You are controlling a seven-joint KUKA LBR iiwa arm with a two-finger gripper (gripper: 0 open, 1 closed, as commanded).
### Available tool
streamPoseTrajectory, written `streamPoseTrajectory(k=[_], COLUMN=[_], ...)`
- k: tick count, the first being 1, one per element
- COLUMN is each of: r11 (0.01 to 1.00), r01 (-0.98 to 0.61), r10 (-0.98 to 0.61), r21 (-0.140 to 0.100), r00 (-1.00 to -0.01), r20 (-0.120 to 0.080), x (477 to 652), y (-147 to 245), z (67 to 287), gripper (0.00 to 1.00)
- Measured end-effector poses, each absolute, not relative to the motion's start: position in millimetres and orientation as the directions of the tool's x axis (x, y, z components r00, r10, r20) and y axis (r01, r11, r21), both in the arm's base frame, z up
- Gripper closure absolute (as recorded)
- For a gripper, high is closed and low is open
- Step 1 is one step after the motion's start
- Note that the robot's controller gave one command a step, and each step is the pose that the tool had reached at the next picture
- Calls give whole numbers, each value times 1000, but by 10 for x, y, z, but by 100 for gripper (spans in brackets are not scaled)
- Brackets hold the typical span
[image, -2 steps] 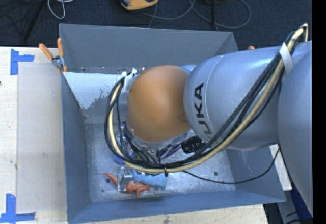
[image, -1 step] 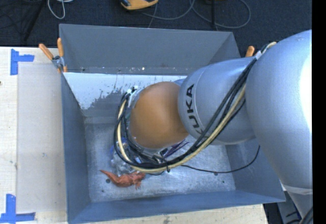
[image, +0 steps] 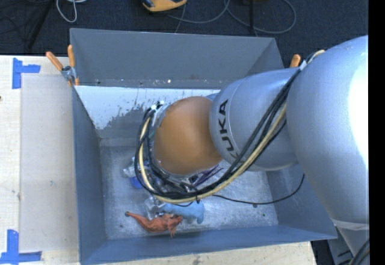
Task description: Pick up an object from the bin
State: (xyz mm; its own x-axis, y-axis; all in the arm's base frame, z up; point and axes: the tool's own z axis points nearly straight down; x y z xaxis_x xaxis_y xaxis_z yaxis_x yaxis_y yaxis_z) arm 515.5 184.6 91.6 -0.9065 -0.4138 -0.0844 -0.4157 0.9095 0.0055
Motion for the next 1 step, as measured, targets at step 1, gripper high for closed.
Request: streamPoseTrajectory(k=[1], r11=[910], r01=[-414], r10=[-413], r21=[5], r00=[-908], r20=[-76], x=[5141], y=[1832], z=[907], gripper=[0])
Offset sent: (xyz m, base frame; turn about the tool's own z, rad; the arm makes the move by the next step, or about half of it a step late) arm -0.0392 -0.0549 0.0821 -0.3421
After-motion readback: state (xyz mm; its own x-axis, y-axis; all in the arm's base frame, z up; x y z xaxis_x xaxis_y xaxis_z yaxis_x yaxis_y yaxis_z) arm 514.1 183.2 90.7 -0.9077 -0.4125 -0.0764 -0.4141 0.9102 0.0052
